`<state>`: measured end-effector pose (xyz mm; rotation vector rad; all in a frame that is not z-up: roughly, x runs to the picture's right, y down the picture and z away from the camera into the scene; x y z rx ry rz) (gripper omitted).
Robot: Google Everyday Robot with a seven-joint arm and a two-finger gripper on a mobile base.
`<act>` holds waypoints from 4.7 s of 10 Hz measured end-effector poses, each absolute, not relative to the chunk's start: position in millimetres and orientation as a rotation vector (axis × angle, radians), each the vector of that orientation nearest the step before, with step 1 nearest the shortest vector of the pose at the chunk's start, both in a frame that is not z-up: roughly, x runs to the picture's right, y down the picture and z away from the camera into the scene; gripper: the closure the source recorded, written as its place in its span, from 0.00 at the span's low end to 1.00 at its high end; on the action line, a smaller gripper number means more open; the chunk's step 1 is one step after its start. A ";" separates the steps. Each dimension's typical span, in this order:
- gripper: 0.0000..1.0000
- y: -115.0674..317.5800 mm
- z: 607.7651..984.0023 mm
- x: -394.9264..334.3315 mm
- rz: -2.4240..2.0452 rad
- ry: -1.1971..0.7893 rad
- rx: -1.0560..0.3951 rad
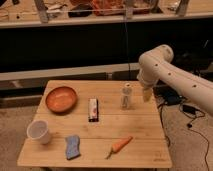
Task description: Knock the bottle over
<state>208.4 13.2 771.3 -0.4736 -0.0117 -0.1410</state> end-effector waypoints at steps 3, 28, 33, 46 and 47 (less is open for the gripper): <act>0.20 12.8 774.9 202.9 -0.156 -0.024 -0.476; 0.20 21.1 806.7 188.1 -0.297 -0.139 -0.479; 0.20 25.3 811.6 186.7 -0.336 -0.164 -0.481; 0.20 35.7 815.5 176.2 -0.431 -0.222 -0.486; 0.20 36.3 815.4 175.6 -0.437 -0.226 -0.486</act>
